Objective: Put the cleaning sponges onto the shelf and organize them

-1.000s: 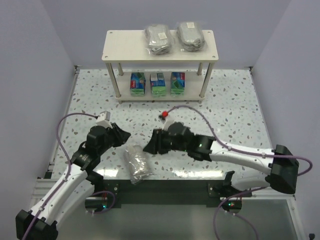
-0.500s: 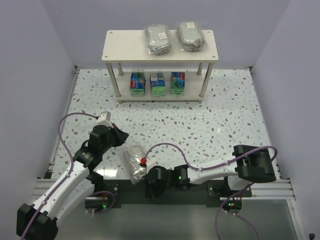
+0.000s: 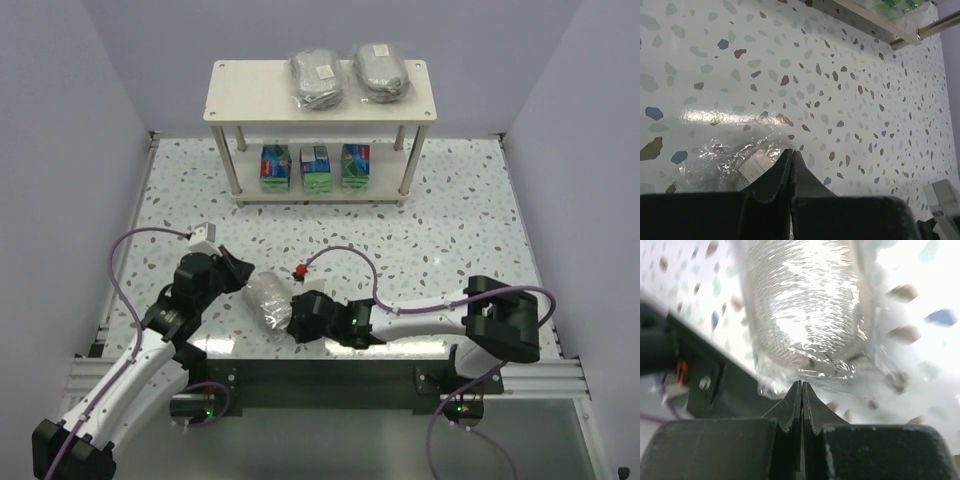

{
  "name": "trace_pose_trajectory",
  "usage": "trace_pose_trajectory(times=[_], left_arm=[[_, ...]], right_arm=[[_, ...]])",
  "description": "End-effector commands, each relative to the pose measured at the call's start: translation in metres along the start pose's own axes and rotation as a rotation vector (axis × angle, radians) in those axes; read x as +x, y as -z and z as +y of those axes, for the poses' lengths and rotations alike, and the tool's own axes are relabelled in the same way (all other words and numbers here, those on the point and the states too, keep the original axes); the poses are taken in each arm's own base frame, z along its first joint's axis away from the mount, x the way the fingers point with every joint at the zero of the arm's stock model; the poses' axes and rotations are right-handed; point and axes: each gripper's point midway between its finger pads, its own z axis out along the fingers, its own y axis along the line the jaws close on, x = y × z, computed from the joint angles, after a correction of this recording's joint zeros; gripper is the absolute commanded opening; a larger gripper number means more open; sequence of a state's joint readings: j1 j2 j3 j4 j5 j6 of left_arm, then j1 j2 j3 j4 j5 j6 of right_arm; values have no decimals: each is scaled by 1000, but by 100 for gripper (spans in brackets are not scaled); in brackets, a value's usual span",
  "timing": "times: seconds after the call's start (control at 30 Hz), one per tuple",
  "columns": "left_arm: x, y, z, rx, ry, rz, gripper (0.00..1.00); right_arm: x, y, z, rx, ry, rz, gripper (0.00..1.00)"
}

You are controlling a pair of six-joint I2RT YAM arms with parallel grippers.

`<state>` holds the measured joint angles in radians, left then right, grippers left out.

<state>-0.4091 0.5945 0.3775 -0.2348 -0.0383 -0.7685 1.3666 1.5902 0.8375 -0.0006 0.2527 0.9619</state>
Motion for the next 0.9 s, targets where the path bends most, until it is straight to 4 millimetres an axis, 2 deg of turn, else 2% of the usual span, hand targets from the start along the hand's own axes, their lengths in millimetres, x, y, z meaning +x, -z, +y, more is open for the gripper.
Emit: trace_pose_trajectory(times=[0.0, 0.2, 0.27, 0.3, 0.33, 0.4, 0.43, 0.47, 0.5, 0.53, 0.63, 0.73, 0.8, 0.83, 0.87], left_arm=[[2, 0, 4, -17, 13, -4, 0], [2, 2, 3, -12, 17, -5, 0], [2, 2, 4, -17, 15, -6, 0], [1, 3, 5, -19, 11, -10, 0], [0, 2, 8, -31, 6, -16, 0], [2, 1, 13, -52, 3, -17, 0], [1, -1, 15, -63, 0, -24, 0], [3, -3, 18, -77, -1, -15, 0], [3, -5, 18, -85, -2, -11, 0], [4, -8, 18, -88, -3, 0, 0], [7, -12, 15, -71, -1, 18, 0], [8, -12, 13, -61, 4, 20, 0], [7, -10, 12, -57, 6, 16, 0], [6, -8, 13, -57, 7, 9, 0], [6, -7, 13, -60, 6, 7, 0]], right_arm=[[-42, -7, -11, 67, -2, -132, 0], [-73, -6, -29, 107, 9, -187, 5], [-78, 1, -39, 147, 19, -197, 14], [-79, 4, -38, 135, 16, -190, 18], [-84, 12, -33, 111, 10, -202, 27], [-80, 18, -28, 84, -9, -176, 41], [-81, 21, -26, 77, -20, -178, 52], [-77, 22, -26, 70, -28, -164, 58], [-77, 22, -26, 64, -57, -165, 68], [-75, 22, -27, 67, -70, -164, 72], [-67, 16, -29, 73, -139, -143, 80], [-58, 3, -31, 82, -233, -128, 81], [-61, -3, -28, 61, -339, -157, 81], [-59, -5, -35, 74, -396, -174, 81], [-66, -5, -31, 47, -437, -210, 81]])
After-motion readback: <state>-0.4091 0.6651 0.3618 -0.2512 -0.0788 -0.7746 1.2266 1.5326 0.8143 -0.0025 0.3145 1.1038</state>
